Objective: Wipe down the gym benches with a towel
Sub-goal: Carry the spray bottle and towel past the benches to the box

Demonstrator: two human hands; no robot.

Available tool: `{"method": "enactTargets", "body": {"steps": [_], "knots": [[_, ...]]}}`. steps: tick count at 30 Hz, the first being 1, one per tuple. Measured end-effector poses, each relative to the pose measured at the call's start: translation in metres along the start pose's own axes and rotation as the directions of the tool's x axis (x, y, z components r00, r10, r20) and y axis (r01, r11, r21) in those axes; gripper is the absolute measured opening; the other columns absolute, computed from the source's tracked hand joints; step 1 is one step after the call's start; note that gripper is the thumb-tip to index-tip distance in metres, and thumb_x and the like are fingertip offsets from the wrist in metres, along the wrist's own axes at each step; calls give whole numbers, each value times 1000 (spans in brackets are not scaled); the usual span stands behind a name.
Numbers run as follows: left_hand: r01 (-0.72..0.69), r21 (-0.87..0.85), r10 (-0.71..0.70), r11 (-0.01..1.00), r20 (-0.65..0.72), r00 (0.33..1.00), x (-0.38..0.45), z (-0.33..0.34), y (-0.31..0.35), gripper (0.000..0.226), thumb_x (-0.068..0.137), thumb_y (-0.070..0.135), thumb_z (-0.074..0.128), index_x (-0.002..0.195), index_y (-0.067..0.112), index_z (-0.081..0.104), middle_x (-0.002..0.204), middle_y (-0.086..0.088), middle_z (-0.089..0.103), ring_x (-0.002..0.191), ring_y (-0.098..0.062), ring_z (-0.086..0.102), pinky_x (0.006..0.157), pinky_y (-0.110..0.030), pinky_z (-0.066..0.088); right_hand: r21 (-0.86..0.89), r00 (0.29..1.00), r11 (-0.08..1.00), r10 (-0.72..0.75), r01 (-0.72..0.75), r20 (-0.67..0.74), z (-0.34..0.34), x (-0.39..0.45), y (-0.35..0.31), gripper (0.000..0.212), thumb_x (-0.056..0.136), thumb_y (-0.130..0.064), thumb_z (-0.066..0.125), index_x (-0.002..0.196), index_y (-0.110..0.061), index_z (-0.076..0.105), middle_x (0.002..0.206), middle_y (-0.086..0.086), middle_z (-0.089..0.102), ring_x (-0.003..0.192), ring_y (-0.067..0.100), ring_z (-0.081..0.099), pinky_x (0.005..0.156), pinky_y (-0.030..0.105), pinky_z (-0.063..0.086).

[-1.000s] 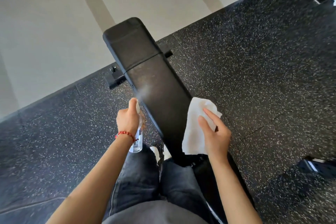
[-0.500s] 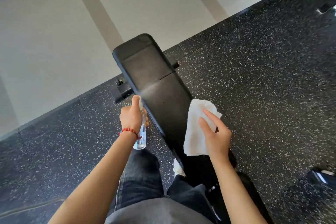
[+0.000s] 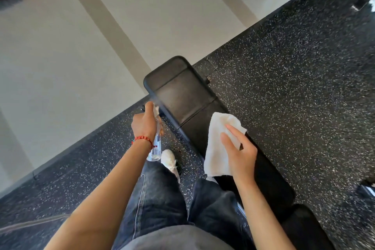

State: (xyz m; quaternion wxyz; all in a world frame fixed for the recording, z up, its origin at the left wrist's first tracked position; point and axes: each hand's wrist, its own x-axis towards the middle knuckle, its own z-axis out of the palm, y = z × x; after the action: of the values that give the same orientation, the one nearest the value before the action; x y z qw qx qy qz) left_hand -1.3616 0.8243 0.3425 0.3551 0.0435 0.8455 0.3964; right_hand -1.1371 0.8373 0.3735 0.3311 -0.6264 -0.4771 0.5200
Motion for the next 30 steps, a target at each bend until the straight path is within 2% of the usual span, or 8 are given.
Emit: {"method": "enactTargets", "body": {"steps": [3, 7, 10, 15, 18, 21, 25, 30], "knots": [[22, -3, -22, 1000, -17, 1000, 15, -11, 1, 47, 81, 53, 42, 51, 17, 36, 50, 0, 40, 49, -18, 36, 52, -28, 32, -18, 999, 1000, -10, 10, 30, 19, 10, -7, 27, 80, -15, 70, 94, -39, 68, 98, -23, 64, 100, -11, 56, 81, 3, 42], [39, -29, -38, 999, 13, 999, 23, -21, 3, 58, 75, 67, 40, 46, 18, 35, 42, 4, 40, 43, -17, 41, 53, -29, 38, -27, 995, 999, -21, 24, 98, 41, 22, -15, 26, 80, -20, 70, 92, -43, 68, 98, -25, 64, 102, -10, 56, 78, 2, 41], [19, -64, -19, 998, -10, 1000, 25, -27, 1, 59, 85, 62, 40, 45, 19, 34, 32, 10, 37, 31, -7, 36, 51, -27, 34, -30, 986, 998, -43, 49, 162, 58, 32, -24, 26, 80, -21, 70, 91, -45, 67, 99, -27, 64, 102, -11, 55, 78, 2, 40], [46, -156, -61, 987, -93, 994, 28, -48, 5, 60, 86, 64, 36, 49, 17, 35, 42, 5, 39, 37, -11, 34, 54, -28, 36, -39, 941, 994, -87, 106, 328, 90, 50, -44, 27, 80, -22, 71, 90, -46, 67, 100, -25, 64, 102, -11, 55, 78, 1, 40], [30, -238, -68, 971, -152, 986, 25, -63, 4, 61, 88, 61, 36, 48, 15, 38, 31, 8, 39, 28, -3, 34, 44, -26, 37, -38, 889, 987, -122, 155, 442, 111, 58, -58, 29, 80, -18, 70, 91, -45, 66, 99, -25, 64, 101, -12, 55, 80, 2, 40], [49, -355, -117, 934, -172, 978, 17, -80, 0, 67, 89, 60, 35, 57, 5, 55, 47, -3, 55, 43, -17, 52, 61, -33, 50, -47, 831, 977, -150, 206, 536, 135, 63, -69, 31, 80, -16, 71, 91, -45, 64, 95, -27, 63, 95, -18, 54, 76, -1, 37], [59, -450, -199, 891, -271, 942, 9, -108, -17, 69, 92, 58, 32, 48, 9, 56, 41, -1, 54, 39, -14, 53, 57, -30, 45, -67, 736, 962, -156, 264, 659, 171, 57, -79, 30, 80, -16, 70, 92, -43, 64, 95, -29, 61, 92, -21, 53, 75, -2, 36], [73, -589, -335, 805, -348, 876, -2, -154, -48, 70, 92, 59, 34, 51, 6, 56, 50, -12, 55, 51, -25, 54, 70, -45, 52, -101, 589, 938, -122, 332, 798, 219, 27, -85, 30, 80, -13, 71, 98, -36, 65, 96, -25, 62, 90, -23, 52, 76, -2, 36]]}}
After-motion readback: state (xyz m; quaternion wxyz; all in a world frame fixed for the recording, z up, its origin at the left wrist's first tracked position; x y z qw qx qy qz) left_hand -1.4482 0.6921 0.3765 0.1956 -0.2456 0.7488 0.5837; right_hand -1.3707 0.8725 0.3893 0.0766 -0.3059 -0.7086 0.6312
